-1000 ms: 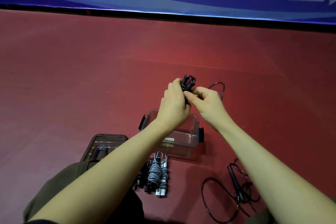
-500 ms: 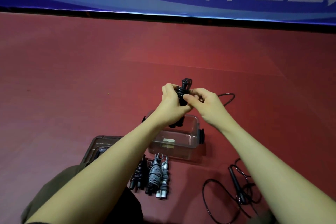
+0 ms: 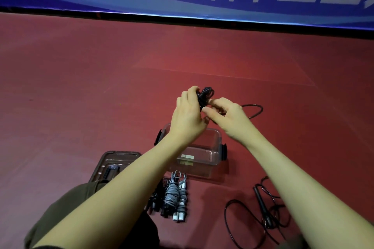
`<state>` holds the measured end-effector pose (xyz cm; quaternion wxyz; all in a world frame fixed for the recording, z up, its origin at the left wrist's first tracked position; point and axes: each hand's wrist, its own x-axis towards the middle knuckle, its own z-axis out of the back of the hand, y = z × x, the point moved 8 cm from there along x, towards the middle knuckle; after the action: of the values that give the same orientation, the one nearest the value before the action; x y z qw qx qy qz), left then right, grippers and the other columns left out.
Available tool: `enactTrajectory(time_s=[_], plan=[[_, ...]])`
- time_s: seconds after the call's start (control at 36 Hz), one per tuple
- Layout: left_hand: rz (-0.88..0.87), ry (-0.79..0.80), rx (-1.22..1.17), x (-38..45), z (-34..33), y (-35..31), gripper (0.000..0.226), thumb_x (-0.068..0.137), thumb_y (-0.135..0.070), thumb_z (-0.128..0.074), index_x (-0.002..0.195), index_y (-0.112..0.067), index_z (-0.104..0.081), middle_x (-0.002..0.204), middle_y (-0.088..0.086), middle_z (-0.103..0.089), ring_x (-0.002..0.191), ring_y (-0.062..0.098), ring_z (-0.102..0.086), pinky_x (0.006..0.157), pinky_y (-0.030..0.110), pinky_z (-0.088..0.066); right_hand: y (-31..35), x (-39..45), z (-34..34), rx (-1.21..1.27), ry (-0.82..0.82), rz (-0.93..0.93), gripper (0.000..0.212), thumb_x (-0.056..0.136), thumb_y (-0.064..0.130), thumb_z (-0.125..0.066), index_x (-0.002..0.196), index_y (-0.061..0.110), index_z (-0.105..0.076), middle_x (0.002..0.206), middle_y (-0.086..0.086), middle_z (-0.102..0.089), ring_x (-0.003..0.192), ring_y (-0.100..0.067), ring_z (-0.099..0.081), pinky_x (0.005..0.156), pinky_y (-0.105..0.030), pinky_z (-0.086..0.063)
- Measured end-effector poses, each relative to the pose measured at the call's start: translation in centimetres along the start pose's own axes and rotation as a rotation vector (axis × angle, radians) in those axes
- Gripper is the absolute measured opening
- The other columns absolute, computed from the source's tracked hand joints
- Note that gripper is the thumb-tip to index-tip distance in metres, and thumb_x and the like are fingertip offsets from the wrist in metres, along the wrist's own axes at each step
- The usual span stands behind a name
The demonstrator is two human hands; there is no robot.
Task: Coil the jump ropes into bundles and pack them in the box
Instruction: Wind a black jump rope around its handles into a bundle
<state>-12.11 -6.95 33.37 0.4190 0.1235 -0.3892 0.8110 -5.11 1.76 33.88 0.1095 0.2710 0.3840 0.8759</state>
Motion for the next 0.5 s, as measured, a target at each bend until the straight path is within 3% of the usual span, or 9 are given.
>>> enactTrajectory(time_s=[0.06,0.17,0.28,0.31,0.39,0.44,0.5], plan=[[0.032,-0.007,-0.013,0.1,0.2,0.6,0.051,0.082,-0.011,-0.06,0.128,-0.007,-0.039,0.115,0.011,-0.048,0.104,0.03,-0.045,0.075,0.04,-0.042,0.0,-0.1,-0.5,-0.17,0.043,0.036,0.016,0.093,0.036,-0.055,0.096,0.022,-0.062,0.083,0.008,-0.05,0.088,-0.014,-0.046,0.09,-0.031,-0.023],[0.13,-0.012,-0.189,0.5,0.2,1.7,0.045,0.073,-0.002,-0.06,0.112,-0.012,-0.041,0.105,0.005,-0.059,0.098,0.025,-0.055,0.078,0.041,-0.048,0.2,-0.7,-0.6,-0.399,0.066,0.117,0.028,0.097,0.04,-0.044,0.099,0.019,-0.062,0.092,0.007,-0.059,0.09,-0.014,-0.047,0.089,-0.027,-0.015],[0.217,0.032,-0.34,0.9,0.5,2.3,0.053,0.068,-0.004,-0.071,0.107,-0.014,-0.036,0.104,0.0,-0.063,0.094,0.014,-0.059,0.068,0.01,-0.044,0.3,-1.2,-0.6,-0.495,0.111,0.171,0.028,0.102,0.031,-0.034,0.092,0.016,-0.055,0.086,0.006,-0.057,0.086,-0.016,-0.048,0.097,-0.033,-0.017],[0.222,0.043,-0.344,1.0,0.6,2.4,0.053,0.067,-0.007,-0.074,0.105,-0.013,-0.037,0.105,0.001,-0.061,0.094,0.013,-0.058,0.065,0.008,-0.042,0.4,-1.2,-0.5,-0.469,0.118,0.157,0.031,0.102,0.032,-0.032,0.091,0.014,-0.054,0.085,0.006,-0.057,0.084,-0.011,-0.045,0.098,-0.034,-0.018],[0.227,0.106,-0.298,1.1,0.4,2.7,0.053,0.066,-0.015,-0.078,0.102,-0.011,-0.039,0.11,0.008,-0.048,0.095,0.018,-0.052,0.06,0.014,-0.04,0.2,-1.4,-0.4,-0.408,0.172,0.053,0.041,0.096,0.047,-0.034,0.093,0.012,-0.055,0.074,0.011,-0.052,0.082,-0.012,-0.028,0.09,-0.031,-0.024],[0.247,0.16,-0.275,1.0,0.1,2.9,0.052,0.066,-0.012,-0.077,0.103,-0.01,-0.041,0.111,0.008,-0.043,0.095,0.019,-0.051,0.06,0.016,-0.039,0.2,-1.7,-0.3,-0.481,0.21,0.027,0.044,0.089,0.057,-0.038,0.092,0.015,-0.053,0.072,0.014,-0.046,0.083,-0.015,-0.025,0.086,-0.029,-0.027],[0.247,0.203,-0.259,0.9,0.1,2.8,0.051,0.066,-0.012,-0.076,0.105,-0.01,-0.043,0.111,0.007,-0.044,0.089,0.017,-0.052,0.057,0.016,-0.039,0.3,-1.7,-0.2,-0.578,0.225,0.061,0.04,0.092,0.054,-0.04,0.093,0.015,-0.052,0.079,0.013,-0.047,0.078,-0.013,-0.026,0.088,-0.029,-0.026]])
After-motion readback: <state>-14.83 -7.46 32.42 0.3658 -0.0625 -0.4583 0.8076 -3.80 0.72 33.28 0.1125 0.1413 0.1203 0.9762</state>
